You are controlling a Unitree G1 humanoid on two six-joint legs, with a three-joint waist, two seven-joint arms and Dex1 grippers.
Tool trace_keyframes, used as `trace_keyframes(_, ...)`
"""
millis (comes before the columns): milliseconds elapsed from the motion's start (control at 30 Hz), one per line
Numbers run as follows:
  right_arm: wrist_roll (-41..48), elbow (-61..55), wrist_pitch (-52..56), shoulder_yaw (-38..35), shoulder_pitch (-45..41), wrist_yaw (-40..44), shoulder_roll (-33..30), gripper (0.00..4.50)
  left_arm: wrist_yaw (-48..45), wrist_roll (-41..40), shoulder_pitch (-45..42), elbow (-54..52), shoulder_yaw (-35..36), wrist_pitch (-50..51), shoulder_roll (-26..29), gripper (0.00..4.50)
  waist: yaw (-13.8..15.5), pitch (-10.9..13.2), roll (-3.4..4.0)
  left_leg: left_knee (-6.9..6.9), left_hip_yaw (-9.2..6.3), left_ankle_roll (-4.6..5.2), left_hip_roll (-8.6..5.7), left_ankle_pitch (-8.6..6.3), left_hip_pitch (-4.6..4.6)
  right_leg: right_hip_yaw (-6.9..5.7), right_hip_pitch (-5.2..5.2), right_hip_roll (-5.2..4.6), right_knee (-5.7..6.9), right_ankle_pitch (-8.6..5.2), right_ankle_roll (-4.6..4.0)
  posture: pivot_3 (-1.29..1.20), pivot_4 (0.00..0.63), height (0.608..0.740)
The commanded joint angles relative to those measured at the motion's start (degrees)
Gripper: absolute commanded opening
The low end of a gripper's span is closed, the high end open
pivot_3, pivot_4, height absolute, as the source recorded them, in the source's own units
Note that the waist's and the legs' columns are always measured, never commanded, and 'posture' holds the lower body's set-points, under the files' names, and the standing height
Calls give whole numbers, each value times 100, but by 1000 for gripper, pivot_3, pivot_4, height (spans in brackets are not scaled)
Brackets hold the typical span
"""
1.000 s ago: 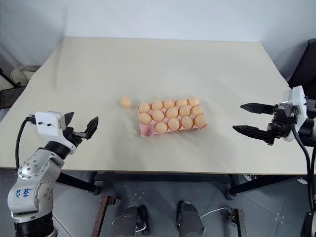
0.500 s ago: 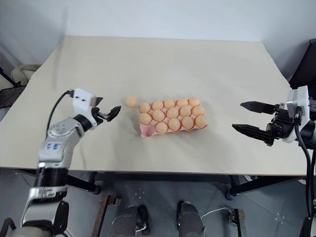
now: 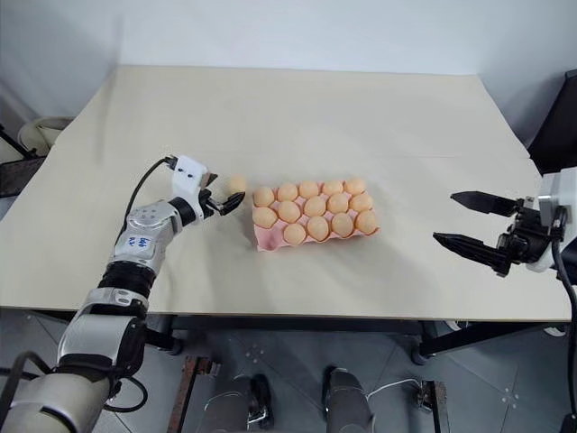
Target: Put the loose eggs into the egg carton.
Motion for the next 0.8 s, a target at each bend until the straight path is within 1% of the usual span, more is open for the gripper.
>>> trace_keyframes(33, 144, -269, 38, -359, 109, -95, -157, 4500, -5, 121, -432, 535, -1, -439, -60, 4439, -7, 0, 0, 1, -1, 0, 0, 0, -1, -2, 0, 0, -1, 0, 1, 0, 150, 740)
trace_keyframes(233, 137, -463, 105, -424, 310, -221, -98, 4500, 60, 232, -858, 1330, 13, -679, -164, 4439, -18, 0, -1, 0, -1, 1, 0, -1, -2, -2, 1, 1, -4, 1, 2, 0, 150, 740)
trace_keyframes(433, 119, -490, 109, -401, 335, -285, -99, 4500, 175, 280, -1023, 1734, 47, -645, -217, 4439, -15, 0, -1, 0, -2, 1, -1, -1, -1, -3, 2, 0, -4, 1, 2, 0, 150, 740)
trace_keyframes(467, 113, -485, 104, -387, 328, -292, -98, 4500, 218, 273, -1029, 1757, 67, -652, -227, 4038, -15, 0, -1, 0, -2, 2, -1, -1, -1, -3, 2, 0, -4, 1, 2, 0, 150, 740)
trace_keyframes(500, 107, -477, 102, -371, 318, -299, -99, 4500, 208, 272, -1026, 1759, 73, -711, -240, 3862, -15, 1, -1, 0, -2, 2, -1, -1, -1, -3, 2, 0, -4, 1, 2, 0, 150, 740)
trace_keyframes(667, 70, -411, 74, -309, 267, -296, -124, 4500, 212, 255, -1008, 1761, 99, -740, -257, 2334, -14, 2, -4, 0, -5, 2, -1, -1, -5, -7, 1, 1, -5, 1, 2, 0, 150, 740)
trace_keyframes(700, 60, -392, 67, -294, 250, -292, -129, 4500, 237, 262, -998, 1743, 98, -768, -245, 2096, -14, 2, -4, 0, -5, 2, -1, -1, -5, -7, 1, 1, -5, 1, 2, 0, 150, 740)
trace_keyframes(733, 49, -371, 60, -277, 229, -287, -134, 4500, 235, 267, -988, 1715, 96, -815, -223, 1926, -14, 2, -4, 0, -5, 2, -1, -1, -5, -7, 1, 1, -5, 1, 2, 0, 150, 740)
trace_keyframes(800, 29, -339, 50, -247, 188, -278, -137, 4500, 233, 253, -985, 1668, 114, -862, -172, 1926, -15, 2, -4, 0, -5, 2, -1, -1, -5, -7, 1, 1, -5, 1, 2, 0, 150, 740)
